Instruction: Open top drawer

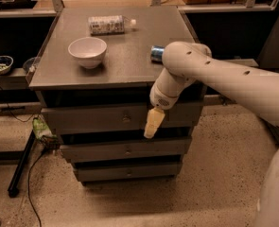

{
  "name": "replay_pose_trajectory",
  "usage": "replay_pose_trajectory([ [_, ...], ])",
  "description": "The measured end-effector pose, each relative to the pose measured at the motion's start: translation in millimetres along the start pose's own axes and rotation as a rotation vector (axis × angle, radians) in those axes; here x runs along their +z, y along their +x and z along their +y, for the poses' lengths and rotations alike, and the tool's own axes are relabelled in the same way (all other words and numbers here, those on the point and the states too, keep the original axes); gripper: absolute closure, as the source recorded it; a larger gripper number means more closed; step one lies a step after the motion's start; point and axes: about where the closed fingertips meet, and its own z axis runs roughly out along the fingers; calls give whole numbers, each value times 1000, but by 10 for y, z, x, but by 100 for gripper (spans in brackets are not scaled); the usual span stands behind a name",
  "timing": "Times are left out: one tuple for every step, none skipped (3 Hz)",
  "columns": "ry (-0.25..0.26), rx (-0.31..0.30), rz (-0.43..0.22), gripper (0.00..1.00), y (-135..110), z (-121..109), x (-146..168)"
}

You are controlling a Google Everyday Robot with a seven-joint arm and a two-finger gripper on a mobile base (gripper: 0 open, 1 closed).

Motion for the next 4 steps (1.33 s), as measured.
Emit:
replay_pose_trajectory([
  [-25, -6, -8, 0, 19, 27, 74],
  [-68, -13, -14, 0, 70, 86, 173],
  [-121, -34, -9, 0, 137, 193, 240],
  [-121, -34, -9, 0, 128, 193, 215],
])
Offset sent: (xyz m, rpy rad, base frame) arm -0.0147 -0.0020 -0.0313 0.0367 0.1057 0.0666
